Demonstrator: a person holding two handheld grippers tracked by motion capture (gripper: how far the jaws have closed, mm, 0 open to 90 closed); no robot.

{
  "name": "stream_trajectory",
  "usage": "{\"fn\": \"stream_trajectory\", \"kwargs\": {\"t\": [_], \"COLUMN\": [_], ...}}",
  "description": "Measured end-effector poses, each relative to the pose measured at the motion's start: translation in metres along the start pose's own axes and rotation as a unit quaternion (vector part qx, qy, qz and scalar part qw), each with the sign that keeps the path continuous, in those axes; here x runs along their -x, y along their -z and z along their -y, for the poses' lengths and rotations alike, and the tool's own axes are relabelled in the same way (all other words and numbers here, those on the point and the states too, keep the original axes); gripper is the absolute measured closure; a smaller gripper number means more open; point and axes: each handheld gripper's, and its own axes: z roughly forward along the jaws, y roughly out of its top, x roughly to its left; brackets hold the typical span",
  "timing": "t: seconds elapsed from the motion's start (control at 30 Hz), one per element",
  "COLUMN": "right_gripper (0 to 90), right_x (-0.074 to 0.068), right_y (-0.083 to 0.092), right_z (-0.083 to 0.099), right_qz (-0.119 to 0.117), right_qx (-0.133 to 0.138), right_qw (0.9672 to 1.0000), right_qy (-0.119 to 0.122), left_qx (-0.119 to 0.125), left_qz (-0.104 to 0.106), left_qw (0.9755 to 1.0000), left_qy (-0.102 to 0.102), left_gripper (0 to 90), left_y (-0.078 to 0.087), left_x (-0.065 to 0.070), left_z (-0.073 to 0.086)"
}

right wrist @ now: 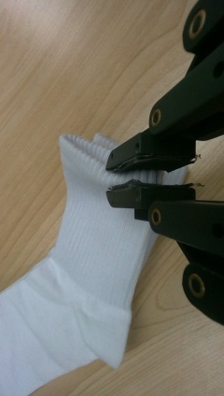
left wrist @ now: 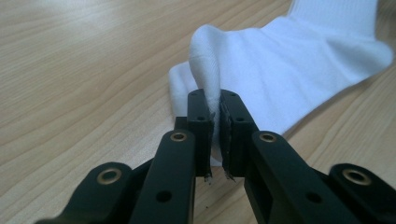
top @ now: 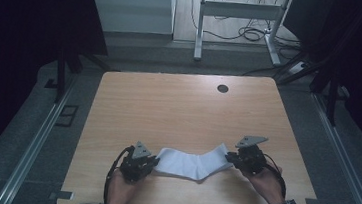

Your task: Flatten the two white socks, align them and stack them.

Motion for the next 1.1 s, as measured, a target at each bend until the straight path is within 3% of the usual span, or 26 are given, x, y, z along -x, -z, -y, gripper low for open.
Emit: {"fn": "stream_trajectory", "kwargs": {"t": [0.13, 0.17, 0.27, 0.43, 0.8, 1.1], "right_gripper": [79.6, 79.2, 74.8, 64.5, 59.6, 56.8], "right_x": [0.001, 0.001, 0.002, 0.004, 0.009, 0.018], "right_y": [-0.002, -0.003, -0.006, -0.012, -0.016, -0.019], "right_z": [0.004, 0.004, 0.007, 0.012, 0.012, 0.012], "right_qz": [0.001, 0.001, 0.006, 0.015, 0.02, 0.019], "right_qx": [-0.015, -0.02, -0.032, -0.042, -0.038, -0.027], "right_qw": [0.9999, 0.9998, 0.9995, 0.999, 0.999, 0.9991], "right_qy": [-0.004, -0.006, -0.002, 0.002, -0.013, -0.027], "left_qx": [-0.012, -0.012, -0.019, -0.032, -0.028, -0.017], "left_qz": [-0.015, -0.015, -0.043, -0.06, -0.081, -0.07], "left_qw": [0.9998, 0.9998, 0.9987, 0.9975, 0.9962, 0.9972], "left_qy": [-0.011, -0.011, -0.021, -0.019, -0.01, 0.02], "left_gripper": [80.4, 77.8, 67.6, 54.6, 47.3, 40.0], "left_y": [-0.004, -0.004, -0.008, -0.014, -0.031, -0.036], "left_x": [0.003, 0.003, 0.005, 0.004, -0.013, -0.023], "left_z": [0.001, 0.001, 0.003, 0.006, -0.005, -0.007]}}
